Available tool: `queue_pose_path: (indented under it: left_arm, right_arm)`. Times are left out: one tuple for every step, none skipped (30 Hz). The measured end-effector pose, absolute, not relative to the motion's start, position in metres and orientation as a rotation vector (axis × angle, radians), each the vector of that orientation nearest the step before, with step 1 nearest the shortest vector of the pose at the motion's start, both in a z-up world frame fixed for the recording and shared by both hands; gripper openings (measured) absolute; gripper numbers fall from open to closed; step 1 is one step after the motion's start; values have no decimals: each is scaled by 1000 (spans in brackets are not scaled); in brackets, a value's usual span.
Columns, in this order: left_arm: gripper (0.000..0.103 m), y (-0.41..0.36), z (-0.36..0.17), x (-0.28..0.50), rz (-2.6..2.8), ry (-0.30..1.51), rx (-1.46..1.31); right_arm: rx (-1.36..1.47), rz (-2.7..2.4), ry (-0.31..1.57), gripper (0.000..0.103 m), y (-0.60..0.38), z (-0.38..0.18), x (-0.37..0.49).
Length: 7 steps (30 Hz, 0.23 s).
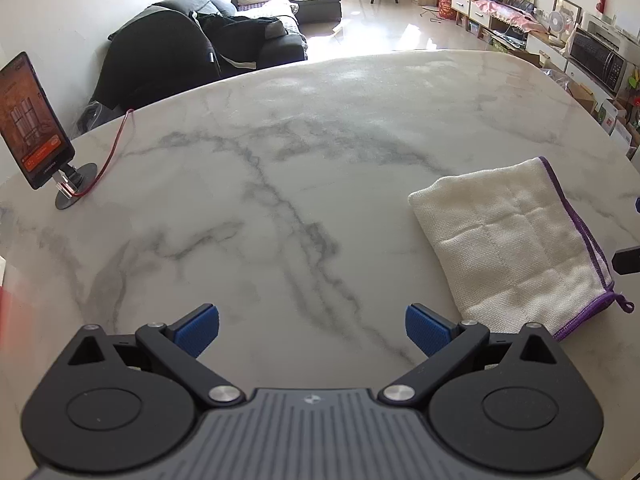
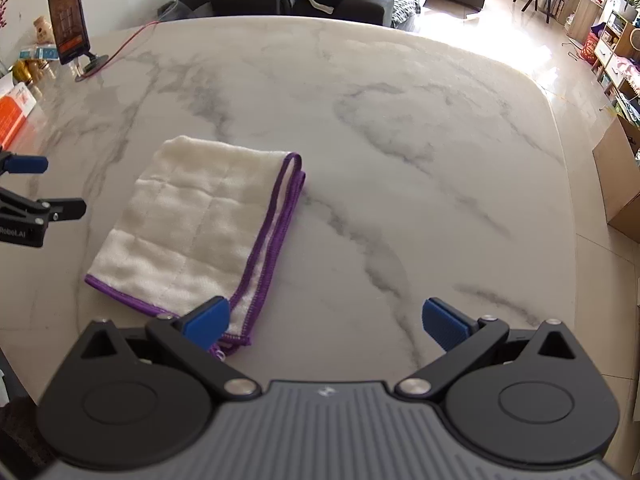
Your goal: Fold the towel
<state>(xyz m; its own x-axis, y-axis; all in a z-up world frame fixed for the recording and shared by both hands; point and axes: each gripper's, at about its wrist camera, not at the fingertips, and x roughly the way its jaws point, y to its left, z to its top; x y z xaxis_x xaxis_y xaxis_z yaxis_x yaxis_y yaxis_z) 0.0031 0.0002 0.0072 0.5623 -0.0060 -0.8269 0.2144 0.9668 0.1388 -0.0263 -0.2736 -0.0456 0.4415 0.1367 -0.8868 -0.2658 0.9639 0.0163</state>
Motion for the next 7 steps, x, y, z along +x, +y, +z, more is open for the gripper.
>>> queue_pose_path:
  left_arm:
    - [100, 1, 7, 4, -126, 967, 234]
    - [100, 2, 6, 5, -123, 966, 235]
    - [100, 3, 5, 7, -122, 967, 238]
    - [100, 4, 5, 9, -122, 968, 240]
    - [100, 5, 4, 13, -117, 964, 243]
    - [100, 8, 2, 21, -101, 951, 245]
    - [100, 10, 1, 29, -86, 939, 247]
  right_arm:
    - [-132, 247, 1085, 103, -274, -46, -25]
    - [-133, 244, 1085, 103, -275, -47, -24]
    - [-135, 239, 1084, 103, -276, -47, -23]
    - [-138, 233, 1081, 103, -277, -48, -21]
    - [-142, 225, 1076, 103, -277, -49, -19]
    - [-149, 209, 1064, 103, -278, -50, -15]
    - [-157, 191, 1051, 103, -279, -51, -11]
